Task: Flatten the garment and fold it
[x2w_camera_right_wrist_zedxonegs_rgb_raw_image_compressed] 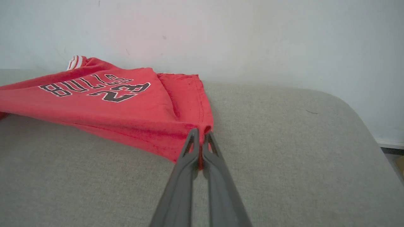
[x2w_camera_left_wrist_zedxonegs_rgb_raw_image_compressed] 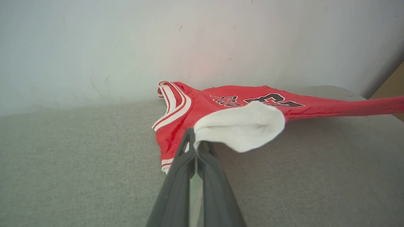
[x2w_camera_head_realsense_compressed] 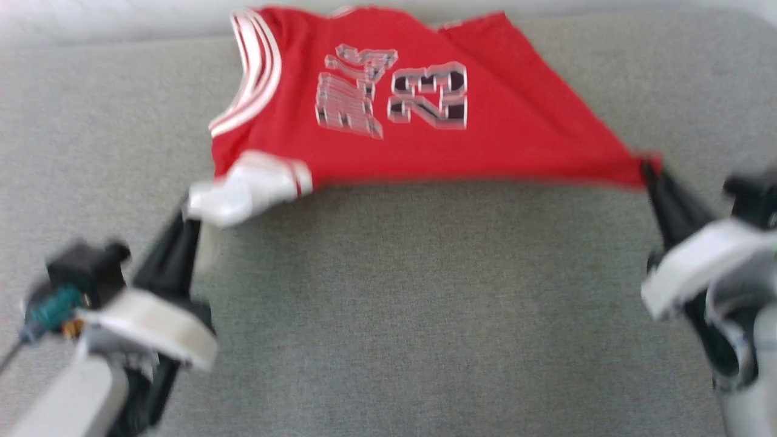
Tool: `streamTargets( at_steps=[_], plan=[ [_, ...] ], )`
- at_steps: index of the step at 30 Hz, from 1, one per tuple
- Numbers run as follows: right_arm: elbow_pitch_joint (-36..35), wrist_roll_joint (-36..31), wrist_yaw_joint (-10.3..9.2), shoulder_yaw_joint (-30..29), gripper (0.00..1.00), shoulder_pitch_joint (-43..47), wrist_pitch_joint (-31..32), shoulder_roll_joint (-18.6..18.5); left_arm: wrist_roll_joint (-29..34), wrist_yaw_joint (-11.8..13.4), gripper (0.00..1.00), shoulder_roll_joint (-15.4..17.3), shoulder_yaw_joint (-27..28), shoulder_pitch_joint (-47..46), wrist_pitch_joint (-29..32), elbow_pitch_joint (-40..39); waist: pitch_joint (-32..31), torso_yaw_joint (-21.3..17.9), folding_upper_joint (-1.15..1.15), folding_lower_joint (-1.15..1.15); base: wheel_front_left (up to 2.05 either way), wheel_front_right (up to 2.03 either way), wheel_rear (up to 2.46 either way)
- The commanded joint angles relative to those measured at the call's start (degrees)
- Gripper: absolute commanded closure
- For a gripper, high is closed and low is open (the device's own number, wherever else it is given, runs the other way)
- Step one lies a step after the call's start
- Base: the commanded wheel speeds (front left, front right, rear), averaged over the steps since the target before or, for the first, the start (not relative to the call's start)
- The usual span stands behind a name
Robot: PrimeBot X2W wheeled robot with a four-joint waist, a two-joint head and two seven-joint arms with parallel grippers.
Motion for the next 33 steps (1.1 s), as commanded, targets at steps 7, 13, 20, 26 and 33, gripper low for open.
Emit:
streamTargets(
  at_steps=[7, 13, 20, 26, 33],
  plan=[
    [-2.35, 1.40, -0.05, -0.81, 1.00, 11.51, 3.68, -0.70, -4.34, 1.46, 1.00, 2.37, -3.49, 12.25, 6.25, -0.37, -6.80, 0.19, 0.00, 0.01, 0.00, 0.00, 0.00],
    [-3.28, 3.34, -0.05, -0.99, 1.00, 19.47, 7.61, -1.41, -8.36, 1.05, 1.00, 2.96, -7.72, 18.69, 13.30, -0.53, -9.66, 0.40, 0.00, 0.01, 0.00, 0.00, 0.00],
    [-6.09, 7.21, -0.05, -0.76, 1.00, 28.29, 15.59, -2.53, -13.77, 2.84, 1.00, 3.33, -9.63, 24.28, 19.78, -3.53, -12.31, 0.48, 0.00, 0.01, 0.00, 0.00, 0.00],
    [-9.51, 10.28, -0.05, -0.93, 1.00, 33.95, 20.62, -4.55, -16.93, 5.15, 1.00, 5.67, -9.65, 28.22, 23.77, -7.95, -14.04, 0.45, 0.00, 0.01, 0.00, 0.00, 0.00],
    [-13.04, 11.30, -0.05, -2.72, 1.00, 36.18, 22.07, -5.00, -15.50, 6.71, 1.00, 7.65, -7.90, 28.55, 22.32, -12.38, -14.23, 1.04, 0.00, 0.01, 0.00, 0.00, 0.00]
  ],
)
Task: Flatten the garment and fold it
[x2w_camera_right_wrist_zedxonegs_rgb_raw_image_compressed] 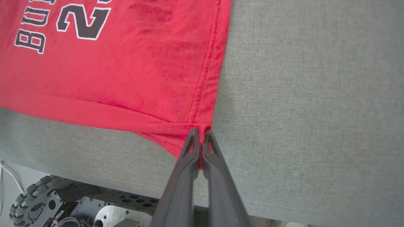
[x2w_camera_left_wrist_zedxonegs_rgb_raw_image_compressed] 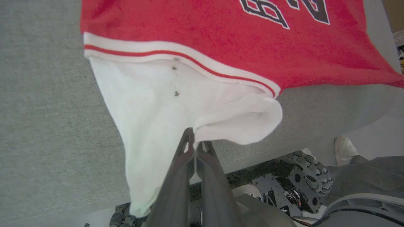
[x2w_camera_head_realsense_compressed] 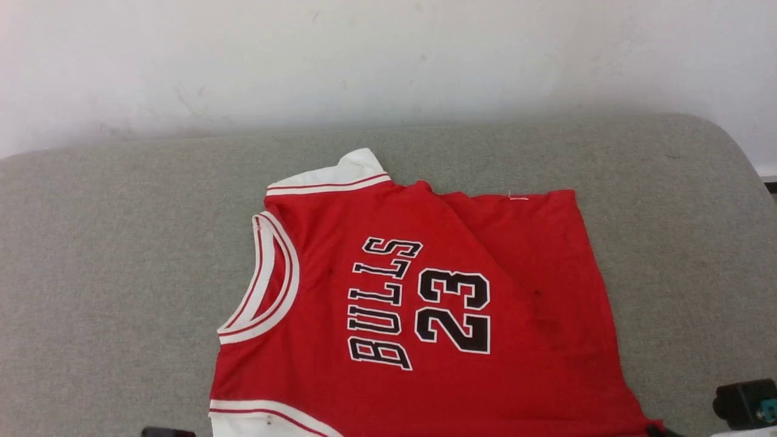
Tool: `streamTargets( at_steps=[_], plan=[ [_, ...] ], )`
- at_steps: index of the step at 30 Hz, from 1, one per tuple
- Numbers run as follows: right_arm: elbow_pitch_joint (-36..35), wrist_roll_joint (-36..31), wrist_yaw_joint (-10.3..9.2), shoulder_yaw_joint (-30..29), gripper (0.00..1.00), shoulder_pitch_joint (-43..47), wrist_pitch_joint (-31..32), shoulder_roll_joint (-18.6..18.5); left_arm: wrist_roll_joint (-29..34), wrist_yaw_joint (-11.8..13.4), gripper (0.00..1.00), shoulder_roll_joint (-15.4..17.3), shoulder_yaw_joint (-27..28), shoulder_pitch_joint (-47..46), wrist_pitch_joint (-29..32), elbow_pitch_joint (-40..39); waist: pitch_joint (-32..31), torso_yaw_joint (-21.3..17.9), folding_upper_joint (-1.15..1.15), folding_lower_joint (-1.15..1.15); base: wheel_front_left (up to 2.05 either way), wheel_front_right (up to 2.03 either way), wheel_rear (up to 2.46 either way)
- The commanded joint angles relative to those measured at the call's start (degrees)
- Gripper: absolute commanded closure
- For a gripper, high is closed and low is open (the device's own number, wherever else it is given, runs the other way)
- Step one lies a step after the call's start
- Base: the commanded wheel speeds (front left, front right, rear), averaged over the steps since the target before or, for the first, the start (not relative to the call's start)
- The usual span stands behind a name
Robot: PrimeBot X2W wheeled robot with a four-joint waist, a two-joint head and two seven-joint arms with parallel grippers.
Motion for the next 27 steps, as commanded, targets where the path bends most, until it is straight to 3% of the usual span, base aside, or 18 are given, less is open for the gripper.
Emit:
streamTargets(
  at_steps=[1, 7, 12, 21, 27],
  plan=[
    [-0.83, -0.54, -0.05, -0.60, 1.00, -0.80, -0.89, -0.08, 1.87, 0.57, 1.00, 0.95, 1.01, -1.45, -1.49, -0.35, 0.31, 0.14, 0.00, 0.01, 0.00, 0.00, 0.00],
    [-1.92, -4.19, -0.05, -2.44, 1.00, -6.78, -5.81, 0.22, 8.55, -1.21, 1.00, 2.24, 2.18, -9.34, -4.27, -0.02, 2.70, 0.33, 0.00, 0.01, 0.00, 0.00, 0.00],
    [-0.45, -7.39, -0.05, -1.74, 1.00, -14.03, -8.52, 0.05, 13.54, -5.36, 1.00, 2.38, 1.41, -19.82, -3.37, 3.05, 6.93, 0.06, 0.00, 0.01, 0.00, 0.00, 0.00],
    [5.02, -10.14, -0.05, 2.34, 1.00, -26.65, -8.91, -0.59, 18.62, -11.60, 1.00, -0.75, -0.25, -35.11, -2.78, 10.28, 15.06, -1.15, 0.00, 0.01, 0.00, 0.00, 0.00],
    [10.35, -10.54, -0.05, 6.16, 1.00, -32.09, -8.02, -1.16, 20.20, -14.57, 1.00, -4.51, -2.61, -40.02, -3.91, 18.83, 18.52, -1.20, 0.00, 0.01, 0.00, 0.00, 0.00]
  ],
)
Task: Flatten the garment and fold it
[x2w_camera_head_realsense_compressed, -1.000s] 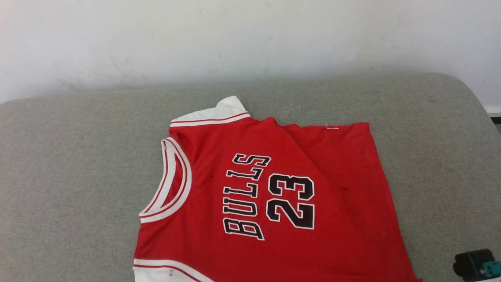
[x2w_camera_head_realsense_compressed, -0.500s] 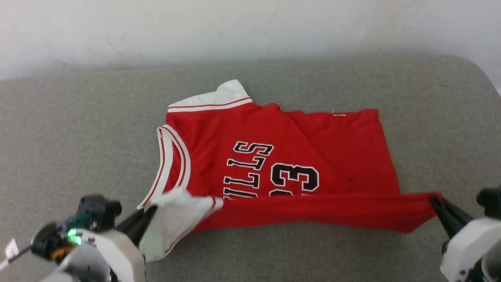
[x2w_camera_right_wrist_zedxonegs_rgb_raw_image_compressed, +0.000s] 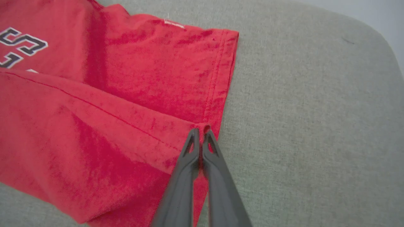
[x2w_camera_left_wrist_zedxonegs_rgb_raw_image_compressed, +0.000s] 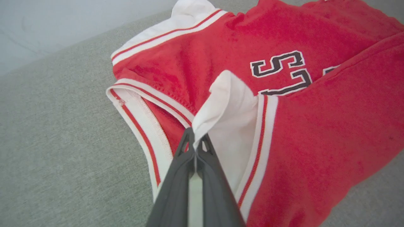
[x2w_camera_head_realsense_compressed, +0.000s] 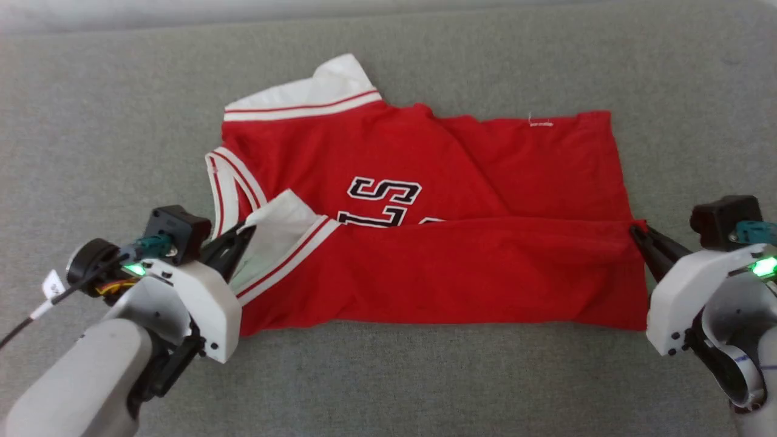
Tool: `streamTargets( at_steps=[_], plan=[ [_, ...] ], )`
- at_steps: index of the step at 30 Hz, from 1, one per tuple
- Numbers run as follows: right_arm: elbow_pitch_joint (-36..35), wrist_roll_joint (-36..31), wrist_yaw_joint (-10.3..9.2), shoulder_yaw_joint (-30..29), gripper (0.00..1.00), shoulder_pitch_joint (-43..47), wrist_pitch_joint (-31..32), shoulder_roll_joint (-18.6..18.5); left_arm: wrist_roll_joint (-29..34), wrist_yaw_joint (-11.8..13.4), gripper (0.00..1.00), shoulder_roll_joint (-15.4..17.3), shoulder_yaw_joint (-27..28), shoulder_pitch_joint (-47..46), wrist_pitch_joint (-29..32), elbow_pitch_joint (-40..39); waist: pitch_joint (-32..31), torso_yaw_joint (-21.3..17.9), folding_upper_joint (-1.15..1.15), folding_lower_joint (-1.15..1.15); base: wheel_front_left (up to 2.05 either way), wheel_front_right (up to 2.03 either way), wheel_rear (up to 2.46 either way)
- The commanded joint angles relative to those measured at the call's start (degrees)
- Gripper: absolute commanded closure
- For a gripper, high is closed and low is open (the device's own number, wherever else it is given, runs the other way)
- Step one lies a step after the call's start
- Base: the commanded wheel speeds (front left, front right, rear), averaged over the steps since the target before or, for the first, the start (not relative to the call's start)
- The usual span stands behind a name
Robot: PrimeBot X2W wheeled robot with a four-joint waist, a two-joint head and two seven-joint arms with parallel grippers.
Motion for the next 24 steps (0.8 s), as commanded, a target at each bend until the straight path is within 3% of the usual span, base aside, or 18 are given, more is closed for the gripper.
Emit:
streamTargets(
  at_steps=[1, 8, 9, 10, 11, 12, 16, 17, 19, 24],
  plan=[
    [0.61, -0.16, -0.05, 0.25, 1.00, -0.92, -0.01, -0.05, 0.36, -0.30, 1.00, -0.64, -0.21, -0.93, -0.73, 0.98, 2.56, -0.25, 0.00, -0.02, 0.00, 0.00, 0.00],
    [6.02, 0.86, -0.05, 2.25, 1.00, -2.64, 1.38, -0.13, 0.33, -1.27, 1.00, -4.43, -1.68, -2.20, -2.79, 10.21, 3.50, 0.89, 0.00, -0.02, 0.00, 0.00, 0.00],
    [6.66, 1.22, -0.05, 2.37, 0.92, -2.70, 1.95, -0.12, 0.03, -1.28, 1.00, -4.80, -1.66, -2.29, -2.78, 10.99, 3.50, 1.04, 0.00, -0.02, 0.00, 0.00, 0.00],
    [7.27, 1.49, -0.05, 2.53, 0.68, -2.71, 2.71, -0.15, -0.33, -1.18, 1.00, -5.17, -1.54, -2.35, -2.81, 11.57, 3.45, 1.17, 0.00, -0.02, 0.00, 0.00, 0.00],
    [7.66, 1.82, -0.05, 2.85, 0.00, -2.72, 3.41, -0.24, -0.72, -1.10, 1.00, -5.50, -1.38, -2.40, -2.87, 12.03, 3.36, 1.28, 0.00, -0.02, 0.00, 0.00, 0.00],
    [7.83, 2.25, -0.05, 2.90, 0.00, -2.83, 3.60, -0.20, -1.12, -1.11, 1.00, -5.77, -1.22, -2.43, -2.95, 12.40, 3.25, 1.36, 0.00, -0.02, 0.00, 0.00, 0.00],
    [8.58, 2.94, -0.05, 2.83, 0.00, -3.07, 2.76, 0.08, -2.98, -1.07, 0.60, -7.08, -0.28, -2.08, -4.15, 13.48, 1.82, 1.50, 0.00, -0.02, 0.00, 0.00, 0.00],
    [8.72, 3.10, -0.05, 2.73, 0.00, -2.99, 2.40, 0.19, -3.57, -1.00, 0.47, -7.47, 0.01, -1.86, -4.45, 13.70, 1.27, 1.49, 0.00, -0.02, 0.00, 0.00, 0.00],
    [8.76, 3.53, -0.05, 2.69, 0.00, -2.57, 1.84, 0.28, -5.04, -0.96, 0.02, -8.28, 0.80, -1.19, -5.34, 13.90, -0.19, 1.37, 0.00, -0.02, 0.00, 0.00, 0.00],
    [6.37, 4.54, -0.05, 1.14, 0.00, -0.02, -0.44, 0.45, -8.10, 1.16, 0.00, -9.10, 4.64, 2.70, -10.63, 11.87, -4.88, 0.65, 0.00, -0.02, 0.00, 0.00, 0.00]
  ],
)
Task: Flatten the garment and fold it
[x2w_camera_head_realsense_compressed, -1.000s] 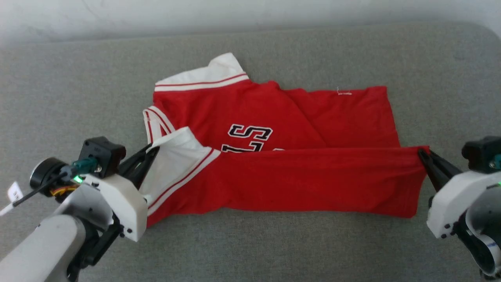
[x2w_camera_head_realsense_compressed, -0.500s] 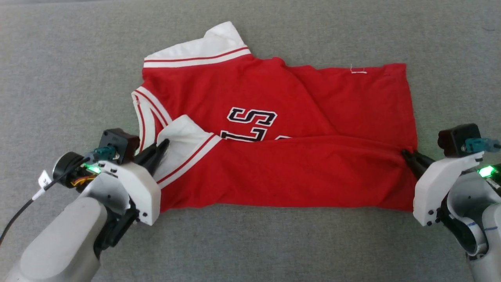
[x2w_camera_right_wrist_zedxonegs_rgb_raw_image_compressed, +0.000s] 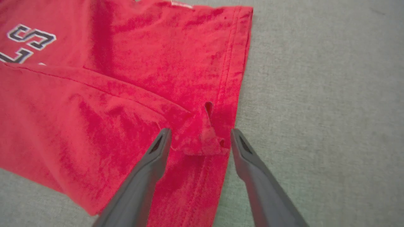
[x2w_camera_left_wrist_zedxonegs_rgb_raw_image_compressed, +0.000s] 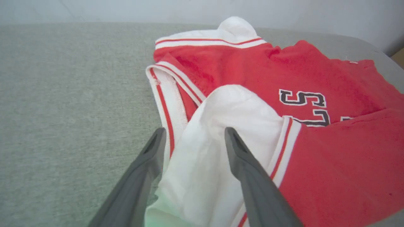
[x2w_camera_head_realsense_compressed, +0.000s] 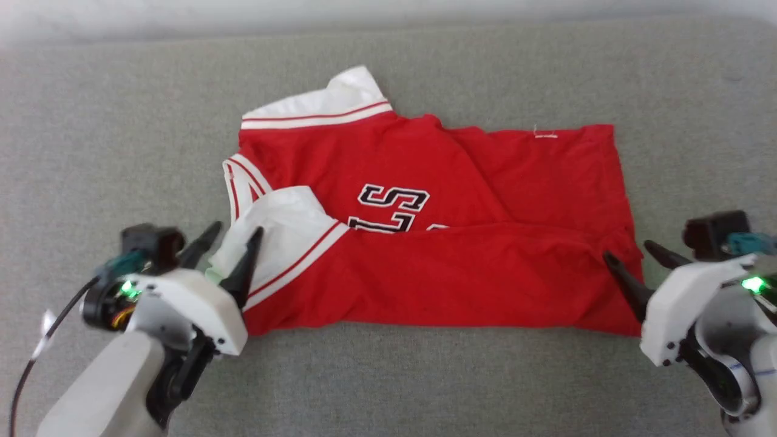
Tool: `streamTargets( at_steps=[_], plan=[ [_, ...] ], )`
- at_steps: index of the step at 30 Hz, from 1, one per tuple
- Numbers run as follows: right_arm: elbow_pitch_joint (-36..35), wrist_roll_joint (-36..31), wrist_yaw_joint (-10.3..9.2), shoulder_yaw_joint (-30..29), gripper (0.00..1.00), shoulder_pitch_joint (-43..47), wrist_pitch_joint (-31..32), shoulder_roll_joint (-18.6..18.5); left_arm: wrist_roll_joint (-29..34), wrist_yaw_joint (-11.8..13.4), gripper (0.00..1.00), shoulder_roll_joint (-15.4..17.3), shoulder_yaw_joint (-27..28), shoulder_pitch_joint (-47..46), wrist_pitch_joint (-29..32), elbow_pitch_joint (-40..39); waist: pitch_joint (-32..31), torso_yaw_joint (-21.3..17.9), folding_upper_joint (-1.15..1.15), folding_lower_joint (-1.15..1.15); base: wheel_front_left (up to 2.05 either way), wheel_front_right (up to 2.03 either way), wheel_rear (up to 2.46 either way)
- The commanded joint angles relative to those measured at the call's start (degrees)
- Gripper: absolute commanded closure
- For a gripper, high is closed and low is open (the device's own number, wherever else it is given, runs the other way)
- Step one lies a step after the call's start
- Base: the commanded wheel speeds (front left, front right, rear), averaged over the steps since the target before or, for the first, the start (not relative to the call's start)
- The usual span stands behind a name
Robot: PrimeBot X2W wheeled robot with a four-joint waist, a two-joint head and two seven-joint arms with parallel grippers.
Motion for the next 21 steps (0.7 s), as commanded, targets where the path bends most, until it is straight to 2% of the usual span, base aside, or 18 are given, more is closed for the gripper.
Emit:
streamTargets(
  at_steps=[1, 7, 12, 15, 21],
  plan=[
    [-1.09, 0.19, -0.04, -0.94, 0.00, 1.13, -0.99, 0.36, -0.60, 1.05, 0.00, 0.00, 1.18, 1.62, -1.91, -1.07, -3.72, -0.67, 0.00, 0.00, 0.00, 0.00, 0.00],
    [-8.95, -4.46, -0.04, -8.32, 0.00, 7.75, -8.50, 4.02, 1.08, 8.14, 0.00, 0.43, 6.85, 11.81, -13.65, -9.03, -8.11, -0.91, 0.00, 0.00, 0.00, 0.00, 0.00],
    [-14.78, -11.41, -0.04, -13.32, 0.00, 14.07, -16.22, 9.53, 5.56, 12.22, 0.00, -1.24, 11.33, 20.11, -16.25, -16.82, -10.27, -0.43, 0.00, 0.00, 0.00, 0.00, 0.00],
    [-16.86, -15.16, -0.04, -15.05, 0.00, 17.41, -20.86, 12.77, 11.10, 13.14, 0.00, -4.17, 15.09, 24.00, -16.34, -22.09, -11.07, 0.14, 0.00, 0.00, 0.00, 0.00, 0.00],
    [-17.86, -19.06, -0.04, -15.94, 0.00, 22.17, -27.28, 15.40, 21.73, 9.96, 0.00, -12.37, 20.56, 31.61, -16.36, -28.60, -12.50, 0.82, 0.00, 0.00, 0.00, 0.00, 0.00]
  ],
)
